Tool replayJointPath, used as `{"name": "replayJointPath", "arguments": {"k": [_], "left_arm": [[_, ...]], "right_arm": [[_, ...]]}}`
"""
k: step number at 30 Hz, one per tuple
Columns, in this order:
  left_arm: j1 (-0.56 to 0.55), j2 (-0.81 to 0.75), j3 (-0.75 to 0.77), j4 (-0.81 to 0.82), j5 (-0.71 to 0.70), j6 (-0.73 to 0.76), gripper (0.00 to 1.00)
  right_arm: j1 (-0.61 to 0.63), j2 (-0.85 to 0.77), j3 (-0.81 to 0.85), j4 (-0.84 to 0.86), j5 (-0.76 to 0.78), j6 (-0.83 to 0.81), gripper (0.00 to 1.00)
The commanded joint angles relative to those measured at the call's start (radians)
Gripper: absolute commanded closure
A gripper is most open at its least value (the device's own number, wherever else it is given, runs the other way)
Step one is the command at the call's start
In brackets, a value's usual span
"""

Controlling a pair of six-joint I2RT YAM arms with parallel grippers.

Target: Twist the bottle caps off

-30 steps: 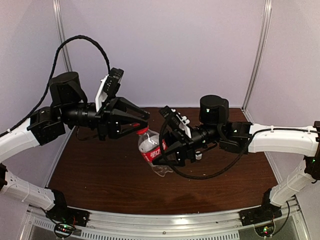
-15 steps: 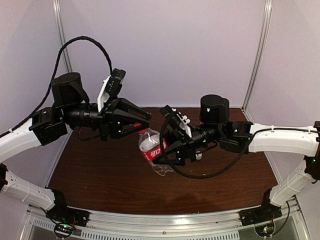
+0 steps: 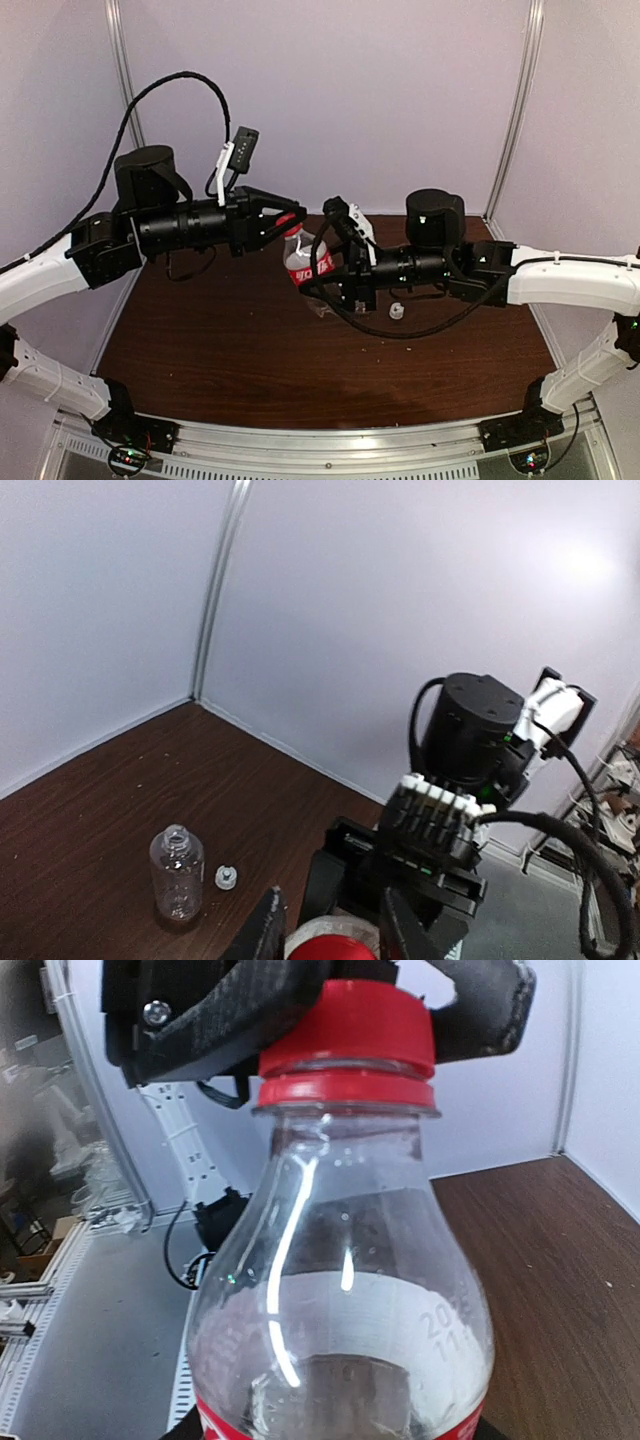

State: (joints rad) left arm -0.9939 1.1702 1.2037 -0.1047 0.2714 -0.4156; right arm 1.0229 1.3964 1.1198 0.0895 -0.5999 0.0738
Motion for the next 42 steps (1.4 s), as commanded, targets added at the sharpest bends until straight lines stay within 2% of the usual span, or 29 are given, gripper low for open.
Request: {"name": "replayJointPath", "arguments": {"k": [1, 5, 7, 14, 20, 23, 28, 34, 37, 42], "left_arm": [[-0.016, 0.033, 0.049, -0.091, -0.346, -0.124, 1.0], [-0.016, 0.052, 0.061, -0.095, -0.405, -0.131, 0.99], [-0.016, 0.05, 0.058, -0.091, -0.399, -0.124, 0.94], [-0.011, 0.0, 0.042, -0.071, -0.274, 0.0, 0.59], [0.043, -0.073, 0.019, -0.098, -0.015, 0.095, 0.3], [0.067, -0.094, 0.008, -0.085, 0.136, 0.134, 0.22], [0.08, -0.088, 0.008, -0.062, 0.311, 0.186, 0.2], [0.08, -0.039, 0.014, 0.005, 0.465, 0.204, 0.25], [0.08, -0.004, 0.014, 0.048, 0.514, 0.188, 0.3], [0.081, 0.044, 0.009, 0.093, 0.567, 0.158, 0.46]], "right_arm": [[-0.018, -0.022, -0.014, 0.031, 0.398, 0.009, 0.74], [-0.016, -0.023, -0.022, 0.042, 0.462, 0.005, 0.74], [-0.017, -0.025, -0.027, 0.043, 0.455, 0.003, 0.74], [-0.022, -0.048, -0.046, 0.03, 0.31, -0.022, 0.73], [-0.039, -0.085, -0.063, 0.012, 0.068, -0.044, 0.71], [-0.044, -0.087, -0.063, 0.01, -0.064, -0.046, 0.7], [-0.046, -0.065, -0.051, 0.041, -0.287, -0.013, 0.7], [-0.046, -0.019, -0.027, 0.11, -0.424, 0.047, 0.69], [-0.047, 0.007, -0.015, 0.131, -0.453, 0.068, 0.69], [-0.046, 0.028, -0.012, 0.156, -0.465, 0.084, 0.69]]}}
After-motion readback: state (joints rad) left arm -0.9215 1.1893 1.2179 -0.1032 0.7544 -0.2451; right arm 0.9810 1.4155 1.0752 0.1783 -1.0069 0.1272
